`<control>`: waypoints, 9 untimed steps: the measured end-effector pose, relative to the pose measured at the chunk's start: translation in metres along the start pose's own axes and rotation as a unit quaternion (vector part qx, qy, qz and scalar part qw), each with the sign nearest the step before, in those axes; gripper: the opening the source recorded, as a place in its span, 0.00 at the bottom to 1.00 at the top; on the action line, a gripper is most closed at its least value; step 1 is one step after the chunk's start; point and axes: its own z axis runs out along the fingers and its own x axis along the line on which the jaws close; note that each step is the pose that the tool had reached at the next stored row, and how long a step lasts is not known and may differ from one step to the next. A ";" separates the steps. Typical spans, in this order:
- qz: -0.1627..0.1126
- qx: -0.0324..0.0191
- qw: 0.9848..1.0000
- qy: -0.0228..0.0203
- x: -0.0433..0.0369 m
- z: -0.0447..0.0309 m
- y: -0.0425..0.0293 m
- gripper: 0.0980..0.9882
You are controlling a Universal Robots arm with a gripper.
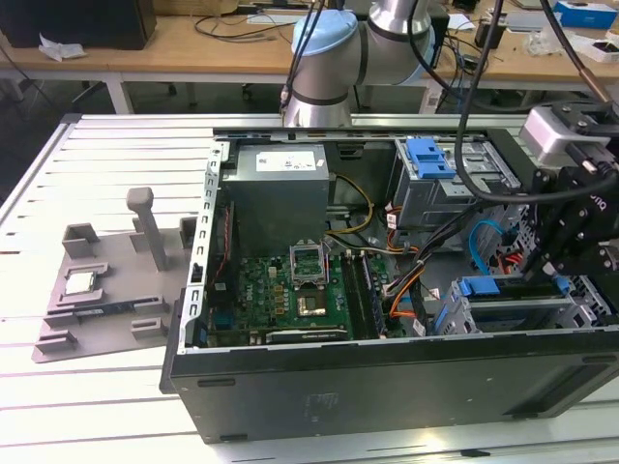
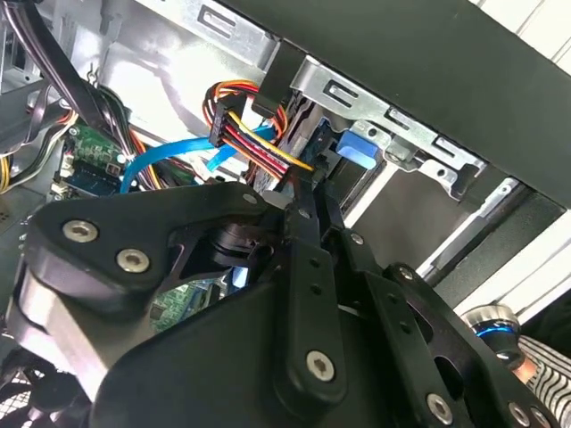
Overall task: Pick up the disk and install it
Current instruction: 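Insert the first disk wire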
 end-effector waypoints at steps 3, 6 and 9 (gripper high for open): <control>0.000 0.000 1.000 -0.001 0.0000 0.0014 0.0002 0.15; 0.000 0.000 1.000 0.000 -0.0018 -0.0239 0.0014 0.22; 0.000 0.000 1.000 0.000 -0.0033 -0.0558 0.0030 0.01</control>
